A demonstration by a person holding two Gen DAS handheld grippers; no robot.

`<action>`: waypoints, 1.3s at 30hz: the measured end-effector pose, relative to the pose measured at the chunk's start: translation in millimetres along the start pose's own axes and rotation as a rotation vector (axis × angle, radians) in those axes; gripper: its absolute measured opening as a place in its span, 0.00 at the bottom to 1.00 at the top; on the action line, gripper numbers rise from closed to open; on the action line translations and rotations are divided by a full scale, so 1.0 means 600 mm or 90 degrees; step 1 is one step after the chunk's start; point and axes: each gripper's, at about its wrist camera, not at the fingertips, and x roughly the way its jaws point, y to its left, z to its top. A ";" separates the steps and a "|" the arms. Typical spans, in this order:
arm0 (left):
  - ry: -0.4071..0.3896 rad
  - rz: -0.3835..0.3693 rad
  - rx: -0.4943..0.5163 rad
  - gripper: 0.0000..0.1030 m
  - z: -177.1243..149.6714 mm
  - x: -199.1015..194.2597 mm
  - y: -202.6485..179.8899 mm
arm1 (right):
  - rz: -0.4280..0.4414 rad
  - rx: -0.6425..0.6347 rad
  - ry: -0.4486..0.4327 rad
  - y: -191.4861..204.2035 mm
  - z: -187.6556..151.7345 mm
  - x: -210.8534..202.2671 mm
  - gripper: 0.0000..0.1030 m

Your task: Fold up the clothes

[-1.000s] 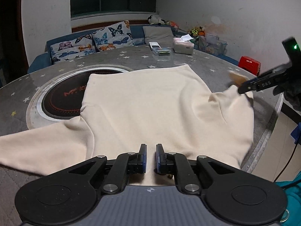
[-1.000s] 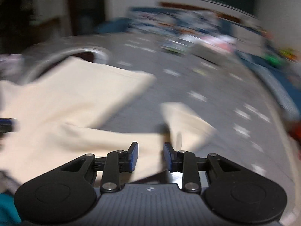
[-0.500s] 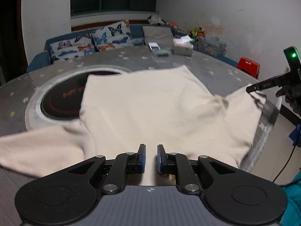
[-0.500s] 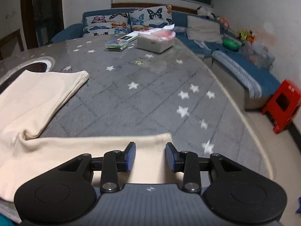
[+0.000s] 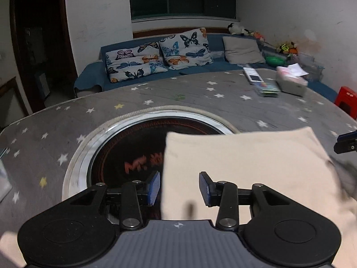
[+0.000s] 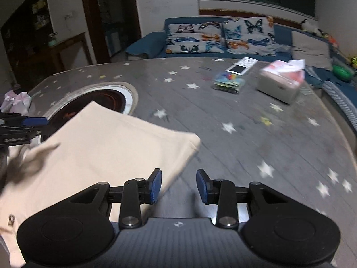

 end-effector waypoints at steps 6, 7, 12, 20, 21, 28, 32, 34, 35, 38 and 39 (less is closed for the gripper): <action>0.023 0.020 0.010 0.41 0.026 0.073 0.008 | 0.007 0.015 0.030 -0.004 0.032 0.058 0.33; 0.028 0.022 0.010 0.40 0.027 0.082 0.009 | 0.007 0.018 0.035 -0.006 0.034 0.065 0.33; 0.036 0.010 0.012 0.32 0.030 0.110 0.012 | 0.000 0.017 0.052 -0.011 0.040 0.089 0.25; 0.009 0.026 0.020 0.03 0.035 0.113 0.018 | -0.031 -0.026 0.041 0.003 0.073 0.110 0.05; 0.005 0.034 0.016 0.03 0.037 0.113 0.022 | -0.033 -0.031 0.037 0.006 0.080 0.113 0.05; 0.002 0.083 -0.017 0.03 0.051 0.124 0.059 | -0.047 -0.095 0.011 0.044 0.142 0.173 0.04; 0.017 0.090 -0.033 0.03 0.050 0.134 0.072 | -0.055 -0.111 0.021 0.056 0.156 0.199 0.08; 0.017 0.087 -0.037 0.05 0.049 0.130 0.075 | -0.044 -0.108 0.014 0.055 0.156 0.185 0.09; 0.016 0.085 -0.038 0.06 0.049 0.126 0.075 | -0.037 -0.107 0.011 0.053 0.152 0.170 0.10; 0.005 0.077 -0.037 0.06 0.048 0.108 0.071 | -0.030 -0.115 0.009 0.049 0.132 0.123 0.20; 0.001 0.072 -0.037 0.06 0.047 0.098 0.067 | -0.030 -0.117 0.011 0.045 0.122 0.104 0.20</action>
